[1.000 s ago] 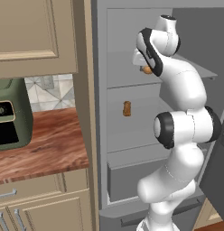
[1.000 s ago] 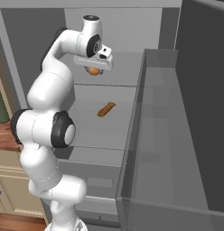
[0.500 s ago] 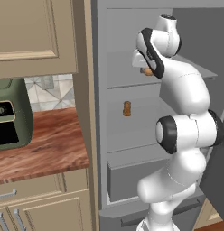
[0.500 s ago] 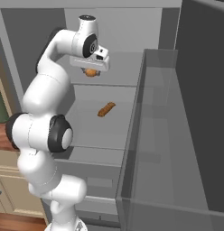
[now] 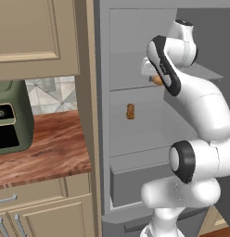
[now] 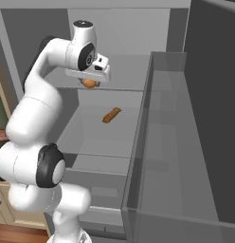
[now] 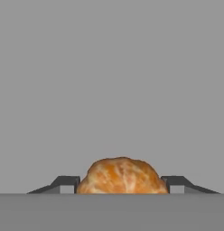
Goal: Pick up the pear and tangerine from the fridge and place one fruit on each plate on the dining counter.
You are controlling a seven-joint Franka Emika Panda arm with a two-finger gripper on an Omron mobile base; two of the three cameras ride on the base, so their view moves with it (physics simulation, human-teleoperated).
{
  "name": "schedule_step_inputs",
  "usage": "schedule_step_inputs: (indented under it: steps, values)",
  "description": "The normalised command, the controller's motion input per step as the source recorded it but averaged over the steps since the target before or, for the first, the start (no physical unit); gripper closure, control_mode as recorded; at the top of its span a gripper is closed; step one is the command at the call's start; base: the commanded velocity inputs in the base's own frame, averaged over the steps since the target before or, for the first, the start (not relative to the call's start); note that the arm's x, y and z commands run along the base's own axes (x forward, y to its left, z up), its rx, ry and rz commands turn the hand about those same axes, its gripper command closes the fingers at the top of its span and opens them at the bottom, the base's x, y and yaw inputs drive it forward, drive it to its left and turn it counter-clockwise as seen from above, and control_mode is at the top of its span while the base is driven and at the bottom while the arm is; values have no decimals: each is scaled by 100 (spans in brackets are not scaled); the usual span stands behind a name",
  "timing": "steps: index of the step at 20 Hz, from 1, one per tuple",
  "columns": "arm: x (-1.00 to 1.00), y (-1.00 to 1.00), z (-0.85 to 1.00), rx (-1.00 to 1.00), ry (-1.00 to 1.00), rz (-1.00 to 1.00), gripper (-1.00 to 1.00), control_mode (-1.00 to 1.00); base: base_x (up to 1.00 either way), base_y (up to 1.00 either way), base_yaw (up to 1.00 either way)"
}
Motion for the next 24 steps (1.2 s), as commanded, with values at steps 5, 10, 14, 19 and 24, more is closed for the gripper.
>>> schedule_step_inputs:
  steps: [5,10,14,19,24]
  values:
    - [-89,0,-12,0,-11,0,100,-100,0,0,0]
    - [-84,0,-3,0,-1,0,100,-100,0,0,0]
    - [-89,0,0,0,-3,0,100,-100,0,0,0]
    - [-85,0,0,0,-2,0,100,-100,0,0,0]
    - [-64,0,18,0,0,0,100,-100,0,0,0]
